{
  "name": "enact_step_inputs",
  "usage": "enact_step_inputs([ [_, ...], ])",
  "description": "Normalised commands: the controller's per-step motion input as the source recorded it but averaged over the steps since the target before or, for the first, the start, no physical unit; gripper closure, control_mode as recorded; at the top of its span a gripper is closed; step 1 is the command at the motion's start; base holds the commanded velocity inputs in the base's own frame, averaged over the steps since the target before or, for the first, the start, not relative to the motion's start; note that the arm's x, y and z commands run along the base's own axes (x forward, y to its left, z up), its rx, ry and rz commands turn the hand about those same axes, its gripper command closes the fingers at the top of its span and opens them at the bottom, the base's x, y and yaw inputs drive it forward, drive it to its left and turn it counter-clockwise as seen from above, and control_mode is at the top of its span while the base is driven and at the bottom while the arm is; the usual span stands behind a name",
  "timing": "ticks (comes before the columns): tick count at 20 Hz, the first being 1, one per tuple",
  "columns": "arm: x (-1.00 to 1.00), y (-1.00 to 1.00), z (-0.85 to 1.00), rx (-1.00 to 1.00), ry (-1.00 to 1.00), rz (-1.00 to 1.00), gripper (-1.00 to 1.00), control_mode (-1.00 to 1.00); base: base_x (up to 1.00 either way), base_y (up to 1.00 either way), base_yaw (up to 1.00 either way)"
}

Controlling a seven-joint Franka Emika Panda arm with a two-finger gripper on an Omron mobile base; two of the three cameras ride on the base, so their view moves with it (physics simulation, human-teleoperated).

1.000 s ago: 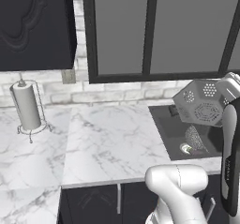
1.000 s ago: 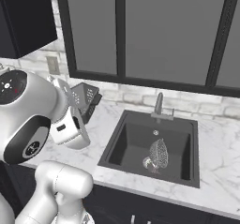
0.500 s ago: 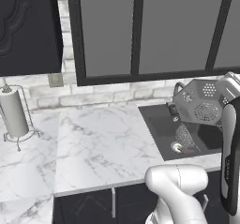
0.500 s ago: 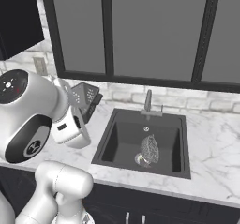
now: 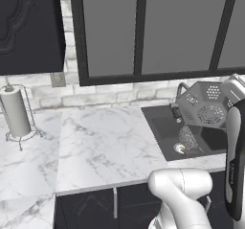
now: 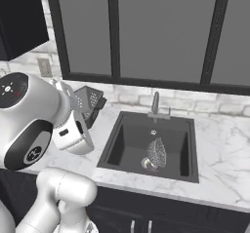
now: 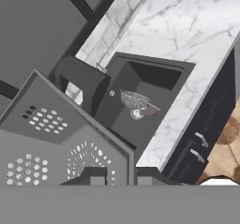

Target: Pick the colander and strainer and place them in the sink. Then turn on the water.

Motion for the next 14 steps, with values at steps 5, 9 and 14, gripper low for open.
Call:
enact_step_inputs([
  [5, 0.0, 0.0, 0.0, 0.0, 0.0, 0.0, 1.0, 1.0, -0.58, -0.3, -0.01],
  [9, 0.0, 0.0, 0.0, 0.0, 0.0, 0.0, 1.0, 1.0, -0.11, -0.39, -0.04],
  [14, 0.0, 0.0, 0.0, 0.0, 0.0, 0.0, 1.0, 1.0, 0.25, -0.74, -0.02],
])
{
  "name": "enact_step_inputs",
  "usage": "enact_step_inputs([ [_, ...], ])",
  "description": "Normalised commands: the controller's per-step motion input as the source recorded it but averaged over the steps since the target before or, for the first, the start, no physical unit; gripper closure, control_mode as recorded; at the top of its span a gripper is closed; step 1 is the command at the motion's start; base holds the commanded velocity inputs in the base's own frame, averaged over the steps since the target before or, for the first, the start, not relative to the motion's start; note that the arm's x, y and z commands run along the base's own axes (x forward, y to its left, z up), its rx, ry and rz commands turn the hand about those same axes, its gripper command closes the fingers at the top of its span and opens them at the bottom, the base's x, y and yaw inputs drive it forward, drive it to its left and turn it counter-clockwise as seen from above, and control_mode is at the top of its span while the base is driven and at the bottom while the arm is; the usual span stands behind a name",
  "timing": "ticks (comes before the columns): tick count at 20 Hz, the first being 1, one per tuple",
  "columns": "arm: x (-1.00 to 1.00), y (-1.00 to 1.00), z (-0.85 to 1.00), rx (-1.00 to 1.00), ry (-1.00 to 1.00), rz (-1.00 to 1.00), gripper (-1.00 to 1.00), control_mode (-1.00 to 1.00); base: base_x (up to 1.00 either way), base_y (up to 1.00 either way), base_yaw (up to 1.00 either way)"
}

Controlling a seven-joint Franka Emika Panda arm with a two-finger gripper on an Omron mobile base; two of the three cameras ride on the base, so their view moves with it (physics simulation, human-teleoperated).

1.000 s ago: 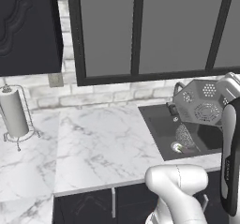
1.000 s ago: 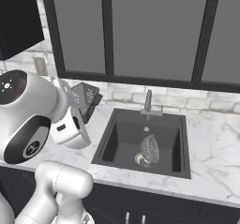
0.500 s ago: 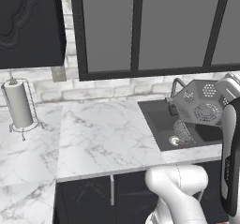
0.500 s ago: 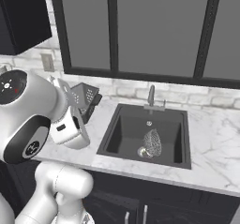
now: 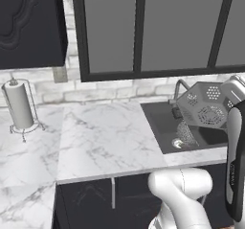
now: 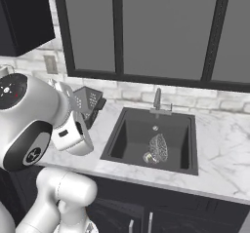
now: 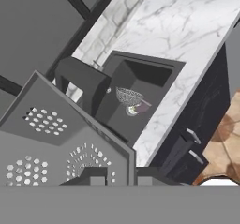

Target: Pick the colander and strainer and place them in the sink. Then turn on the water.

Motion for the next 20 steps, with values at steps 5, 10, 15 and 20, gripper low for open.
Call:
enact_step_inputs([
  [5, 0.0, 0.0, 0.0, 0.0, 0.0, 0.0, 1.0, 1.0, 0.12, -0.99, -0.02],
  [10, 0.0, 0.0, 0.0, 0.0, 0.0, 0.0, 1.0, 1.0, -0.16, -1.0, -0.04],
  [15, 0.0, 0.0, 0.0, 0.0, 0.0, 0.0, 1.0, 1.0, -0.19, -1.0, -0.03],
  [20, 0.0, 0.0, 0.0, 0.0, 0.0, 0.0, 1.0, 1.0, -0.12, -1.0, -0.02],
])
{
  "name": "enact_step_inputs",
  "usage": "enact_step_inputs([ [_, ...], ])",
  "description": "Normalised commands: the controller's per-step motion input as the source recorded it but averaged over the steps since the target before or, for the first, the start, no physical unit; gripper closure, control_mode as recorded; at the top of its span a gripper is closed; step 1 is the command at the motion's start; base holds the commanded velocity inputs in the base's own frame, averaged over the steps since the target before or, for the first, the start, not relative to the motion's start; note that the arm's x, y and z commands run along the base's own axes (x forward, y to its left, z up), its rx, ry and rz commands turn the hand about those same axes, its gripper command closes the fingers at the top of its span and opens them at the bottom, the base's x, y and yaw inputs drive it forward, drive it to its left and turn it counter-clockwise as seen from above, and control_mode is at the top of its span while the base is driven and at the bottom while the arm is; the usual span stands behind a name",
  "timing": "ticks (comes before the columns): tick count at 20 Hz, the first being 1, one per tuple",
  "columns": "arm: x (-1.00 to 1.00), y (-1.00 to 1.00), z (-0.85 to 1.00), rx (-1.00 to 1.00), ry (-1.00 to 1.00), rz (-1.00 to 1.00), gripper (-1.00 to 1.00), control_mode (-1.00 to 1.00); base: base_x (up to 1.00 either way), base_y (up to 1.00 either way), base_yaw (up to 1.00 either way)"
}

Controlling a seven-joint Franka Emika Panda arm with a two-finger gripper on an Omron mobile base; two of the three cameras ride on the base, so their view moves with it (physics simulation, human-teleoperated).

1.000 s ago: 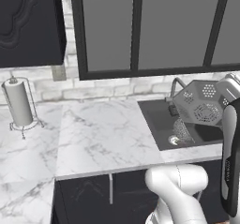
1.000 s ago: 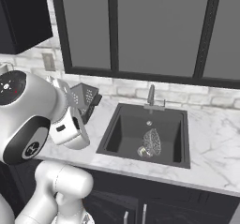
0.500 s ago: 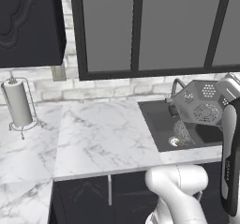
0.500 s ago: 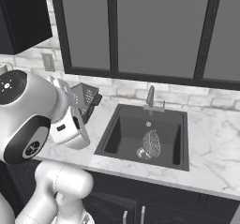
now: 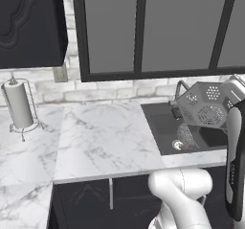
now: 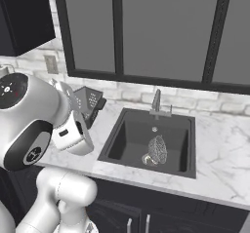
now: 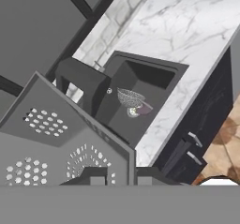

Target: Pick the colander and strainer and place them in the sink. Then turn on the water.

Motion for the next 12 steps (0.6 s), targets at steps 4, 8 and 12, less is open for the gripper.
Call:
enact_step_inputs([
  [4, 0.0, 0.0, 0.0, 0.0, 0.0, 0.0, 1.0, 1.0, -0.71, -0.36, -0.13],
  [8, 0.0, 0.0, 0.0, 0.0, 0.0, 0.0, 1.0, 1.0, -1.0, 0.52, -0.13],
  [12, 0.0, 0.0, 0.0, 0.0, 0.0, 0.0, 1.0, 1.0, -0.62, 0.85, -0.04],
])
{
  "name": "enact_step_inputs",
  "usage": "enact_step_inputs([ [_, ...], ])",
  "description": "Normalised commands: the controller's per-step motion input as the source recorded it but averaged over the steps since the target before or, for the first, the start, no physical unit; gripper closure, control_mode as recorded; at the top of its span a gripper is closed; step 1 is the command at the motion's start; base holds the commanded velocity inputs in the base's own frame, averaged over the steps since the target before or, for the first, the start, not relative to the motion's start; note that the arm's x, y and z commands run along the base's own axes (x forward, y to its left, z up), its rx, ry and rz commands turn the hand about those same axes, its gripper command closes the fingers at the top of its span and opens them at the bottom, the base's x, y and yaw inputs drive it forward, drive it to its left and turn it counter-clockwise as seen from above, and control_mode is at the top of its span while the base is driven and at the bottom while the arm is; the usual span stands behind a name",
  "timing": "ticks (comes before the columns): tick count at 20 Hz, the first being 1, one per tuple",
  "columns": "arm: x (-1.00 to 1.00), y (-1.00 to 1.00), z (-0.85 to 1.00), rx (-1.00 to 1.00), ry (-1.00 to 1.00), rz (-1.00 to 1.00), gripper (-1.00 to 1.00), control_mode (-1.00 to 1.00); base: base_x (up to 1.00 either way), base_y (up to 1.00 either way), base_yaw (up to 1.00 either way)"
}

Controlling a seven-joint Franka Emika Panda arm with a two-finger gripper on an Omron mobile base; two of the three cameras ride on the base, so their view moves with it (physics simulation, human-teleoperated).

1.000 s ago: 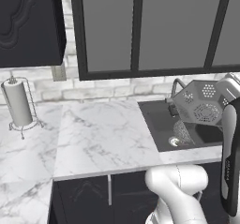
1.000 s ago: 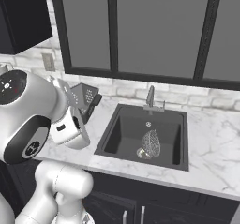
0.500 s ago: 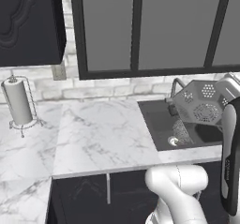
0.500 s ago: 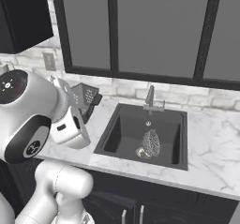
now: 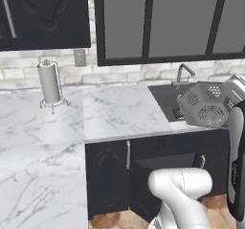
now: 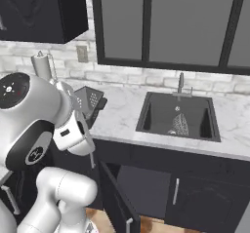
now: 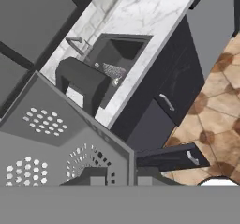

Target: Pick the colander and strainer and place them in the sink. Then turn on the water.

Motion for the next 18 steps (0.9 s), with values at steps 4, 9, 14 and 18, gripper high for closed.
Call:
enact_step_inputs([
  [4, 0.0, 0.0, 0.0, 0.0, 0.0, 0.0, 1.0, 1.0, -0.42, -0.5, -0.01],
  [9, 0.0, 0.0, 0.0, 0.0, 0.0, 0.0, 1.0, 1.0, -0.07, -1.0, 0.0],
  [14, 0.0, 0.0, 0.0, 0.0, 0.0, 0.0, 1.0, 1.0, 0.0, -1.0, 0.0],
  [18, 0.0, 0.0, 0.0, 0.0, 0.0, 0.0, 1.0, 1.0, 0.11, -0.51, 0.0],
])
